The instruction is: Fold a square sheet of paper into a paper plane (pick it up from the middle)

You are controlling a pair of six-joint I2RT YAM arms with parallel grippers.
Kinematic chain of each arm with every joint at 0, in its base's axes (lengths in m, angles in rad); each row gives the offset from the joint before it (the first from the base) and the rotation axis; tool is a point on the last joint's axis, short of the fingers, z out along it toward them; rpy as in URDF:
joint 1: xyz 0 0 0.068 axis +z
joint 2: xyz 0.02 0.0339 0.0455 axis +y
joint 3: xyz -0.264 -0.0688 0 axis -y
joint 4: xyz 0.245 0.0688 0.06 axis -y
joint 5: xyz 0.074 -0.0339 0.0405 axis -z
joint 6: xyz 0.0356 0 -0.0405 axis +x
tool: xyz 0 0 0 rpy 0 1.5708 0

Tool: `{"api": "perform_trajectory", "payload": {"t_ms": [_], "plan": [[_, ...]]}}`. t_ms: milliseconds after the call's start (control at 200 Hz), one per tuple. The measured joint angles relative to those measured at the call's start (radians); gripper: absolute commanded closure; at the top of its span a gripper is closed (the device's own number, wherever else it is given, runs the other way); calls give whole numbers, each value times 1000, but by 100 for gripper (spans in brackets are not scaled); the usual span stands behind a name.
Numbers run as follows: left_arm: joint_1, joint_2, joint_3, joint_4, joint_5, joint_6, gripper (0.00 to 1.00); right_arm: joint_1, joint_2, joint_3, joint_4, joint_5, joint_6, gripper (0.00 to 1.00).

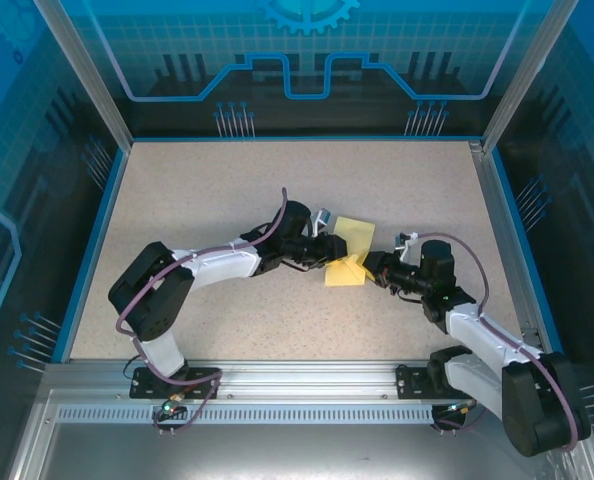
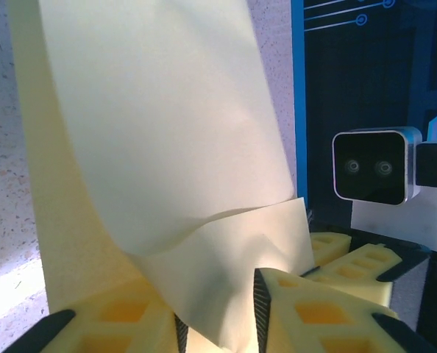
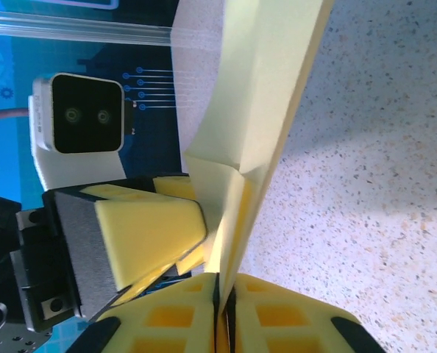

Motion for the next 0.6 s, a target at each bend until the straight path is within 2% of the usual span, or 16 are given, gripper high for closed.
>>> {"api": "perform_trajectory", "payload": {"t_ms": [190, 315, 410, 600], "plan": [[22, -16, -1, -58, 0, 54, 44, -1, -35, 113, -259, 61, -173, 98], [47, -64, 0, -146, -5, 114, 38, 7, -36, 237, -494, 185, -337, 98], [69, -101, 12, -216, -8, 162, 36, 53, -23, 334, -666, 329, -446, 98], [116, -156, 32, -318, -11, 247, 34, 254, 85, 523, -954, 716, -587, 98]]}}
